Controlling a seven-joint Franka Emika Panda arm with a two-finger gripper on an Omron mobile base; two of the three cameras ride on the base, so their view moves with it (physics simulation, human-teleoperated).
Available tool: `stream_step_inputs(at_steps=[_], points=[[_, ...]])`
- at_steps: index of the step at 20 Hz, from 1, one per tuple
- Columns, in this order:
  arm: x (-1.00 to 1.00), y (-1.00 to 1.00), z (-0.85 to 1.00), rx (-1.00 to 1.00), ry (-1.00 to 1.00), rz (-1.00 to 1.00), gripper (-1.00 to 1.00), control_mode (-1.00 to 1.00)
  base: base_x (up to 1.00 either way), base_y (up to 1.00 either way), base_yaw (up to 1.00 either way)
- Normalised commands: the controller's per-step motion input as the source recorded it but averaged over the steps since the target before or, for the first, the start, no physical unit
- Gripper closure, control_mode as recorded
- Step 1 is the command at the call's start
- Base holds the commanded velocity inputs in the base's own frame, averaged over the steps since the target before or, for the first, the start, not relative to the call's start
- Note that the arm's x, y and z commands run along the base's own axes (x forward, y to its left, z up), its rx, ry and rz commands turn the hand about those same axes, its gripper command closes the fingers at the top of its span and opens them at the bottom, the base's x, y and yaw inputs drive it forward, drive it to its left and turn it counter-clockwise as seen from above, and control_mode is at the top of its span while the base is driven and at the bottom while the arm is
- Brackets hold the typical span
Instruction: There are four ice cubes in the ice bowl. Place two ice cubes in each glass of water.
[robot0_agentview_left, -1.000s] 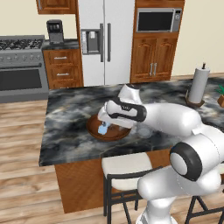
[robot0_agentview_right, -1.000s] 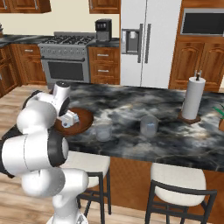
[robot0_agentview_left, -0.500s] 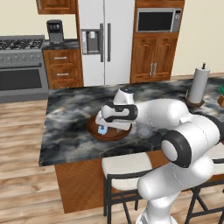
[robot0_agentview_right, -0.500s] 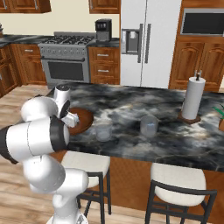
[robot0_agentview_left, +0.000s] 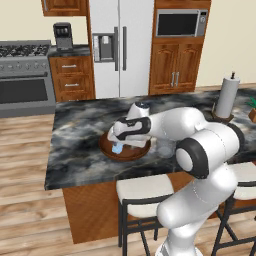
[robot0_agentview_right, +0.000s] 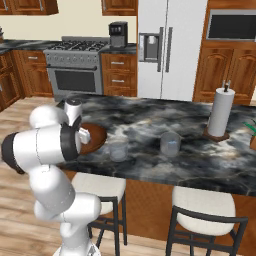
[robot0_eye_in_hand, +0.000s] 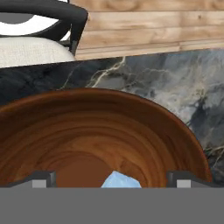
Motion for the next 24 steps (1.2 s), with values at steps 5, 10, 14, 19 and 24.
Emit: stream_step_inputs(at_steps=[5, 10, 14, 19, 24], points=[[0.24, 0.00, -0.26, 0.00, 0.00, -0.05, -1.00, -1.00, 0.00, 0.00, 0.00], [0.19, 0.01, -0.25, 0.00, -0.02, -0.05, -1.00, -1.00, 0.00, 0.00, 0.00], [0.17, 0.06, -0.10, 0.00, -0.05, -0.04, -1.00, -1.00, 0.00, 0.00, 0.00], [0.09, 0.18, 0.00, 0.00, -0.06, -0.01, -1.00, -1.00, 0.00, 0.00, 0.00], [0.18, 0.15, -0.06, 0.00, -0.01, 0.00, -1.00, -1.00, 0.00, 0.00, 0.00]])
